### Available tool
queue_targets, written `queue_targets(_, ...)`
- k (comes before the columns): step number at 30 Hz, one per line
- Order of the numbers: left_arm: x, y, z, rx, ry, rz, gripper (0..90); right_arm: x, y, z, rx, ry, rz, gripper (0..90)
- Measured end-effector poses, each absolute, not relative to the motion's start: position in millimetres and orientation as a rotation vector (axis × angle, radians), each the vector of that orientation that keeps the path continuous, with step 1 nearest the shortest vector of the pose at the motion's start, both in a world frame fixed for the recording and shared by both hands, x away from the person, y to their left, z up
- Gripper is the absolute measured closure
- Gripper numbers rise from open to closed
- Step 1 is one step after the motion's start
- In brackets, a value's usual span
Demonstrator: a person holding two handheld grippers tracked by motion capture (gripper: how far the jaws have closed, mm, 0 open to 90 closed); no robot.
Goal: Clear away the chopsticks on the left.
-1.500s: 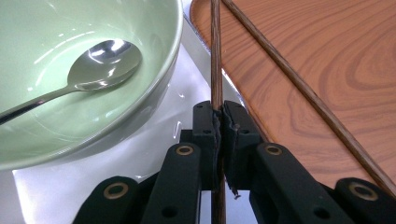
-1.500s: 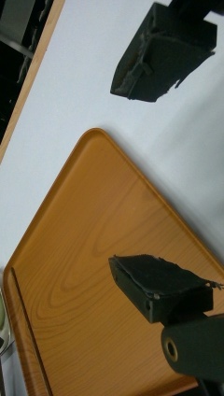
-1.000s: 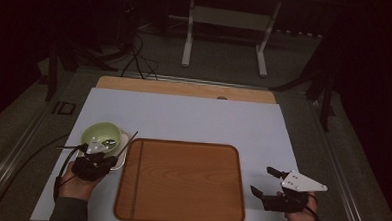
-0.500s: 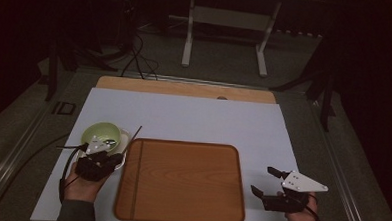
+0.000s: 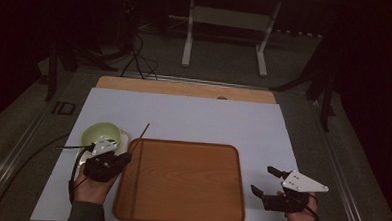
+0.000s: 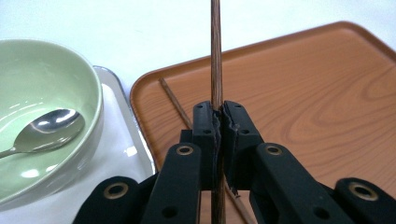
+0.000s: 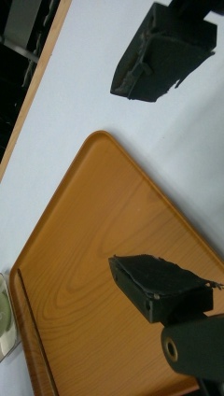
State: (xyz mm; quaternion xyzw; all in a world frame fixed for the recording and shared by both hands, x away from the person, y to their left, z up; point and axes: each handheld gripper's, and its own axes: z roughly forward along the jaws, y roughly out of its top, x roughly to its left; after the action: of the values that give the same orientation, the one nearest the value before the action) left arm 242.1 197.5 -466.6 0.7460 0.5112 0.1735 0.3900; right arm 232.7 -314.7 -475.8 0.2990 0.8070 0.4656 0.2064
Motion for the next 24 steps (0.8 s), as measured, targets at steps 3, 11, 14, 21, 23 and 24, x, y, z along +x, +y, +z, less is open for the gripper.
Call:
queue_targets(3, 240.7, 195.0, -467.0, 1.867, 1.303, 0.432, 85.3, 232.6, -314.9, -476.0, 0.837, 2.245, 1.296, 14.7)
queue_targets(11, 240.5, 185.4, -470.6, 1.834, 1.305, 0.411, 85.3, 232.2, -315.4, -475.4, 0.836, 2.237, 1.301, 14.8)
queue_targets(14, 240.8, 181.7, -473.4, 1.817, 1.308, 0.394, 85.3, 232.4, -316.4, -475.3, 0.835, 2.232, 1.303, 14.8)
queue_targets(21, 242.3, 174.1, -479.0, 1.803, 1.311, 0.368, 85.2, 232.4, -316.7, -475.2, 0.838, 2.231, 1.306, 14.8)
queue_targets(23, 243.0, 172.1, -480.5, 1.797, 1.310, 0.361, 85.1, 232.4, -316.9, -475.2, 0.839, 2.232, 1.305, 14.7)
queue_targets(24, 243.0, 172.1, -480.5, 1.797, 1.310, 0.361, 85.1, 232.4, -316.9, -475.2, 0.839, 2.232, 1.305, 14.7)
